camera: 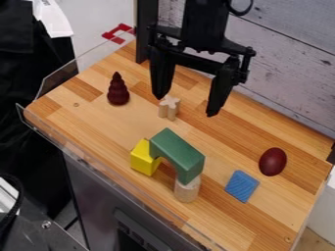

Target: Pick up the green arch on top of the white cylinder and blue cube and put it on the table

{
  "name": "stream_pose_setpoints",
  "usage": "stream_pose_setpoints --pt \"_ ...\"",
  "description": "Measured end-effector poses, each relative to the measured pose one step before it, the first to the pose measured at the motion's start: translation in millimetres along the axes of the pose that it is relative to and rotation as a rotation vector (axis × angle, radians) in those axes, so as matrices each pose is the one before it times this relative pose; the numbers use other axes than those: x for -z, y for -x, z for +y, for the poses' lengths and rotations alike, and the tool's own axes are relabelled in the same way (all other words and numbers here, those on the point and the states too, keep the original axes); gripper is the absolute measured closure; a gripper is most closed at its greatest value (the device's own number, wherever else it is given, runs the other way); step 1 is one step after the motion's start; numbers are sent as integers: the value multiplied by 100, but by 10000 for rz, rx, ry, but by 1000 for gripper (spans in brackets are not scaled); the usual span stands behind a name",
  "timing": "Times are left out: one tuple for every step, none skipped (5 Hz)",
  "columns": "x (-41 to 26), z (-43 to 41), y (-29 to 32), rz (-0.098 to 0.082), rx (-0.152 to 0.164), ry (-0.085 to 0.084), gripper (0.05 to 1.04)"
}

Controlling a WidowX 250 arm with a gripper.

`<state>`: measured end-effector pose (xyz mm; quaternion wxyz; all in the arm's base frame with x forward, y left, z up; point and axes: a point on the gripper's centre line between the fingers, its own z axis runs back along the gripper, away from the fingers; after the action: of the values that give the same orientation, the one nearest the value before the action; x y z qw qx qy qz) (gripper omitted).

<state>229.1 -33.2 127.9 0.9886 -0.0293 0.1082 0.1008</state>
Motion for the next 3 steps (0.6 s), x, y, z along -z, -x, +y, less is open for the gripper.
stream_pose_setpoints --pt "674 49 64 265 -28 -78 85" --pt "679 -80 422 -55 -1434 -50 85" --pt "15 87 561 -345 -1286 300 85"
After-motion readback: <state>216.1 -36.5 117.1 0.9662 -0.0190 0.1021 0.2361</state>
